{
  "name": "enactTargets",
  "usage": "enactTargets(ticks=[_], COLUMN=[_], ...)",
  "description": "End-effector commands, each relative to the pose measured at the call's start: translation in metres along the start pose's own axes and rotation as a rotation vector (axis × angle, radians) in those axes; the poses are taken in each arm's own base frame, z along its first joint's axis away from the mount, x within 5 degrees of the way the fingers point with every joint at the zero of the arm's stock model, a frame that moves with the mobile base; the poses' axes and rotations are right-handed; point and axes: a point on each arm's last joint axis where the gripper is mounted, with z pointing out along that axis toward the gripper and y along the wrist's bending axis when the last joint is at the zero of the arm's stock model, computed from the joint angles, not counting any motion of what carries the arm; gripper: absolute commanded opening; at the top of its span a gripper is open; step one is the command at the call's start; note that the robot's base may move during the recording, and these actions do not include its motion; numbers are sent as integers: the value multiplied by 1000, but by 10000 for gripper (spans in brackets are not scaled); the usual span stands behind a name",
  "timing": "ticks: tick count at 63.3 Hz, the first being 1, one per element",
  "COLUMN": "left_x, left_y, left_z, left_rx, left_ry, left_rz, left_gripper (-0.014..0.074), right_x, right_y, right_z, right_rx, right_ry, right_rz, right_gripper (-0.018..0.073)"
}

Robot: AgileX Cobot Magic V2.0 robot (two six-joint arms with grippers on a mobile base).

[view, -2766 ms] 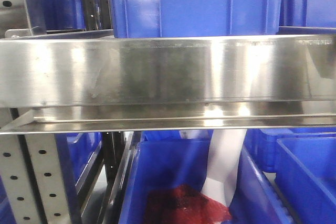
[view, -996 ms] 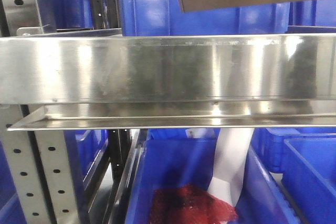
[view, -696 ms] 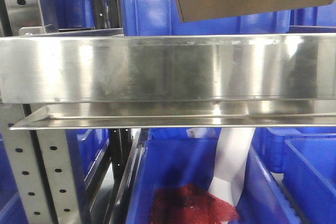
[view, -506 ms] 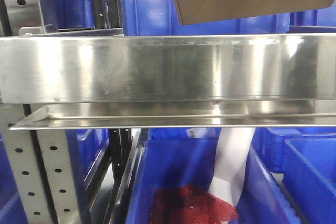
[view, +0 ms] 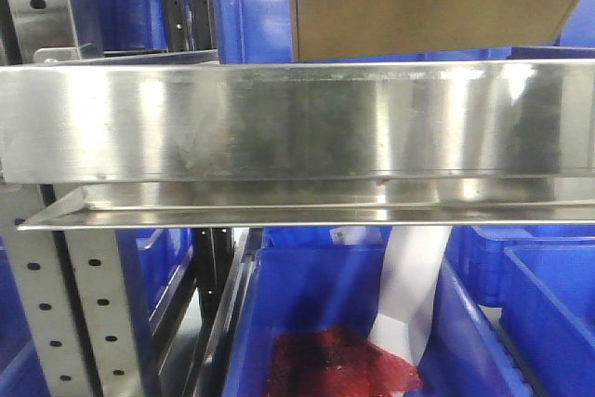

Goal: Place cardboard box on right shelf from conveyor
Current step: 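Lower the tan box onto the shelf rollers with the right gripper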

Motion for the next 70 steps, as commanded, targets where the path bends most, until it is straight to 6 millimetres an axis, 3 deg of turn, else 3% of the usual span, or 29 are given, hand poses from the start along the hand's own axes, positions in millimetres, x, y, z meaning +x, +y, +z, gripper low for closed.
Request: enactTargets(ticks=[1,20,40,58,70], left_x=[-9,-9,-9,-9,-9], left_y=[0,0,0,0,0], left_z=[-1,-1,-1,-1,-1], left_rx=[0,0,0,0,0], left_ry=[-96,-96,-96,-96,-96], left_rz=[-10,-10,-10,-10,-10], left_gripper=[-119,-119,-119,-119,-119], right_x=[-7,6,-1,-1,-9], right_y=[-21,-14,-12,-13,-14], right_z=[-21,-13,-39,-44,-67], right_rx=[133,87,40,69,105], right_ry=[-64,-43,-134,-127,-180], right_rz=[26,120,322,289,275], right_gripper=[624,624,624,624,624])
